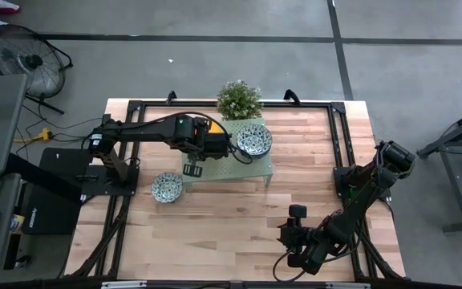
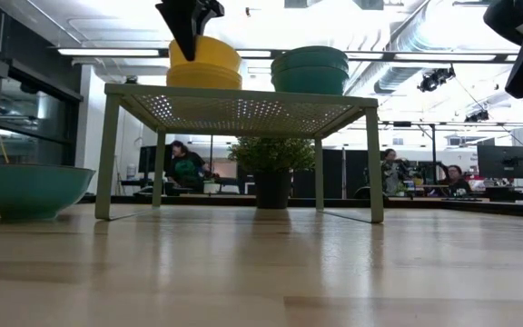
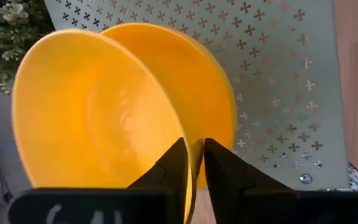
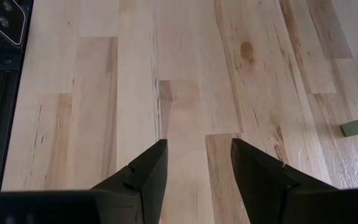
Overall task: Pick & Place Mini bowls
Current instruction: Stack the yellow bowl on top of the yellow bowl on the shelf
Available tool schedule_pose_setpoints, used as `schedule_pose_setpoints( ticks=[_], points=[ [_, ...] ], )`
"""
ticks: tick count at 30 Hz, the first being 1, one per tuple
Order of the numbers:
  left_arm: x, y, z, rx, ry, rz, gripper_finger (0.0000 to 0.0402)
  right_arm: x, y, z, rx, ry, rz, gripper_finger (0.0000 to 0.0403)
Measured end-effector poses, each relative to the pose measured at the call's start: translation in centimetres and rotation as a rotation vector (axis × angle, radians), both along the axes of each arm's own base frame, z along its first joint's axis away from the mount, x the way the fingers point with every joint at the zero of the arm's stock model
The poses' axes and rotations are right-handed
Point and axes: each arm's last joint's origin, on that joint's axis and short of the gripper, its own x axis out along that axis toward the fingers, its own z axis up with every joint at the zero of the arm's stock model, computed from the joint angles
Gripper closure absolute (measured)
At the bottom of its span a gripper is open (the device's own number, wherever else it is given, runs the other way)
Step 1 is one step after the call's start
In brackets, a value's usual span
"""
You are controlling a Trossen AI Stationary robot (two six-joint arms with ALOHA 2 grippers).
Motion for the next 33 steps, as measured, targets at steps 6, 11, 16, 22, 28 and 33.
schedule_pose_setpoints(
  ticks=[6,11,16,22,28,33],
  points=[
    [0.0,0.0,0.0,0.007,0.004,-0.012,0.0301,0.0,0.0,0.0,0.0,0.0,0.0,0.0238],
    [0.0,0.1,0.0,0.042,0.01,-0.02,0.026,0.0,0.0,0.0,0.0,0.0,0.001,0.0238],
    [0.0,0.1,0.1,0.05,0.009,-0.017,0.0253,0.0,0.0,0.0,0.001,0.001,0.001,0.0238],
    [-0.3,0.1,0.5,0.033,-0.007,-0.019,0.0252,0.0,0.0,0.0,0.001,0.001,0.001,0.0238],
    [-0.4,0.1,1.3,0.034,-0.038,-0.019,0.0252,0.0,0.0,0.0,0.001,0.002,0.001,0.0238],
    [-0.5,0.2,2.3,0.069,-0.078,-0.015,0.0252,0.0,0.0,0.0,0.002,0.002,0.002,0.0238]
  ],
)
